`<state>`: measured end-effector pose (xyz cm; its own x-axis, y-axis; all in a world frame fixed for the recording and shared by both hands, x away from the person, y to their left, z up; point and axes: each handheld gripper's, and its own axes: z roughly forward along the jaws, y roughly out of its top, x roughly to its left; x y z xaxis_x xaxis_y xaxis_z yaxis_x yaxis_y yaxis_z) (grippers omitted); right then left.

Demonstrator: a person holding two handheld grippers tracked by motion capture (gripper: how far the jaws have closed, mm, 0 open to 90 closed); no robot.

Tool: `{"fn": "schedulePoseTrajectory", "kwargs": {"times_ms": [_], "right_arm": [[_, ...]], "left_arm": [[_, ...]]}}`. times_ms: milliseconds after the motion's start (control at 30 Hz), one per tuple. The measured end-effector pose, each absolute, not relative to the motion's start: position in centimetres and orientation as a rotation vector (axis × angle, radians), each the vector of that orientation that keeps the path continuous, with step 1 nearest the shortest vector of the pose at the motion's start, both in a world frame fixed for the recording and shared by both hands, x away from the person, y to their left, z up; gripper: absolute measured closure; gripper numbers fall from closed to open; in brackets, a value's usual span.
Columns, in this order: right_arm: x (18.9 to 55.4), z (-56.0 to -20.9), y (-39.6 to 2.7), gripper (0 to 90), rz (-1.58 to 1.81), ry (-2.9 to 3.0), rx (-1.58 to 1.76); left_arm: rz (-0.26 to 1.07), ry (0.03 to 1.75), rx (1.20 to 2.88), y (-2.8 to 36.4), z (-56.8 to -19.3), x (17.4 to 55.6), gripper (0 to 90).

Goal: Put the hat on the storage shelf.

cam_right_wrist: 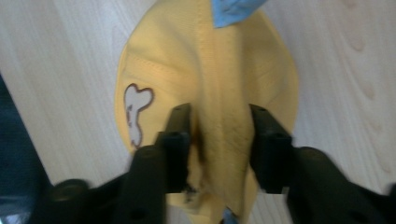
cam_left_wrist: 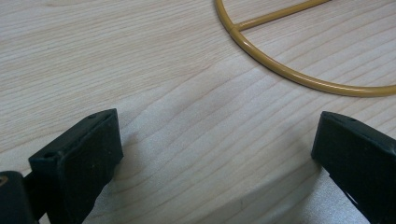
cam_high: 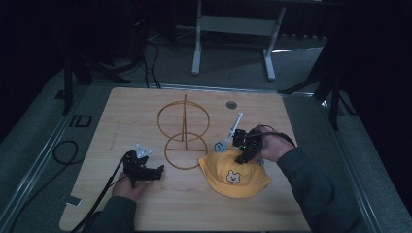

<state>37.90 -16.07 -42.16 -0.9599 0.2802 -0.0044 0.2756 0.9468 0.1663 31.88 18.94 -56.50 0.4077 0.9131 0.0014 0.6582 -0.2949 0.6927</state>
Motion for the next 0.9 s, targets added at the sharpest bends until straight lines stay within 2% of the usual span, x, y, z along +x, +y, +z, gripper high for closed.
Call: {"fn": "schedulePoseTrajectory", "kwargs": {"times_ms": [67, 167, 900], "right_arm": [[37.9, -42.3, -15.9, 73.7, 0.242, 3.074, 0.420], [37.8, -42.3, -15.8, 78.5, 0.222, 3.057, 0.393], [38.2, -38.8, -19.2, 79.7, 0.410, 2.882, 0.555]], "left_arm": [[0.537, 1.331, 2.053, 18.9, -56.5, 31.9, 1.9], [0.538, 1.331, 2.053, 18.9, -56.5, 31.9, 1.9], [0.536, 1.332, 2.054, 18.9, -56.5, 31.9, 1.9]]}}
